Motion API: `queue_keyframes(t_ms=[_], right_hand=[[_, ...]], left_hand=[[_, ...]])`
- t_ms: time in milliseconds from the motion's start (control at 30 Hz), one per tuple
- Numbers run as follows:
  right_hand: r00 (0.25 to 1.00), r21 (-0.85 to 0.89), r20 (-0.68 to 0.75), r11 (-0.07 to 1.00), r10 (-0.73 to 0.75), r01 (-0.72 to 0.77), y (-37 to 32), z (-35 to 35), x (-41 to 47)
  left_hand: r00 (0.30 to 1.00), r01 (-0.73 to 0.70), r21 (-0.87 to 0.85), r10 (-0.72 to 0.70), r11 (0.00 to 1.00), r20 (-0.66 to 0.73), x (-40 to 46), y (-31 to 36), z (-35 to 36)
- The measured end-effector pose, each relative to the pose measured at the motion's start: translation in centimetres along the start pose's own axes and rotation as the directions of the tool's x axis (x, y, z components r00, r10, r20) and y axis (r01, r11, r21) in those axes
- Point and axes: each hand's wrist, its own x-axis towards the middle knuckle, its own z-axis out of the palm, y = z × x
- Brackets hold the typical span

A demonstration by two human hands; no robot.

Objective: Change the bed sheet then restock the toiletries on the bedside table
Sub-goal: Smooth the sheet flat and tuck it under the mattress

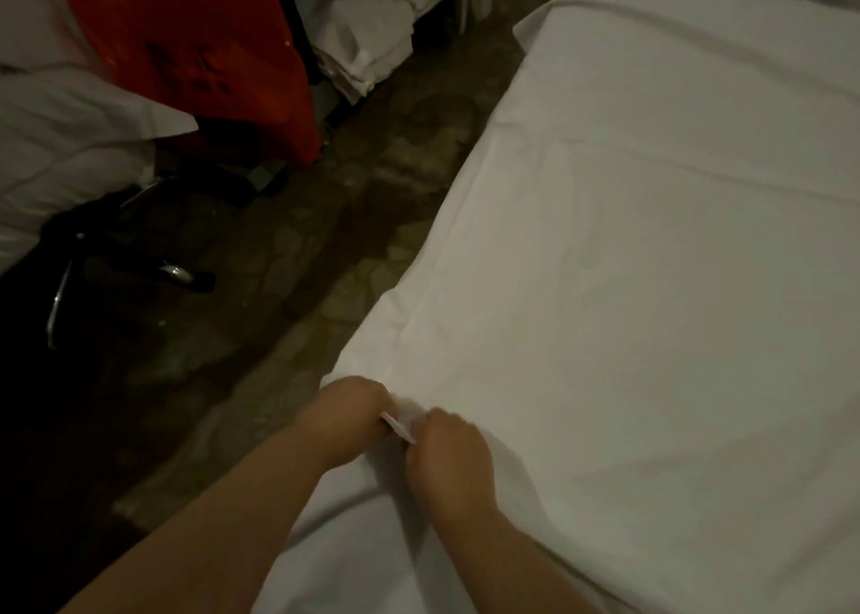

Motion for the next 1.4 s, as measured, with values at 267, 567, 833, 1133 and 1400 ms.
queue_keyframes(t_ms=[267, 567, 833, 1133, 1400], right_hand=[[0.922, 0.271, 0.124, 0.881, 0.368, -0.388, -1.7, -1.0, 2.6], [0.492, 0.402, -0.234, 0.545, 0.838, -0.736, -6.1, -3.2, 3.2], [-0.302, 0.758, 0.274, -0.398, 0.913, -0.517, -9.1, -5.2, 3.4], [-0.383, 0.615, 0.774, -0.743, 0.504, 0.266, -8.4, -0.6, 2.0], [0.105, 0.429, 0.868, -0.84, 0.486, 0.333, -10.0, 3.4, 3.7]], left_hand=[[0.804, 0.504, -0.863, -0.385, 0.037, 0.453, 5.6, 1.3, -3.8], [0.684, 0.727, -0.664, -0.101, 0.177, 0.723, 7.2, 1.0, -7.2], [0.775, 0.63, -0.716, -0.178, 0.3, 0.606, 7.2, 2.0, -5.4], [0.746, 0.661, -0.735, -0.021, 0.153, 0.666, 8.0, 0.4, -6.0], [0.811, 0.514, -0.787, 0.104, 0.34, 0.575, 21.3, 2.6, -15.0]])
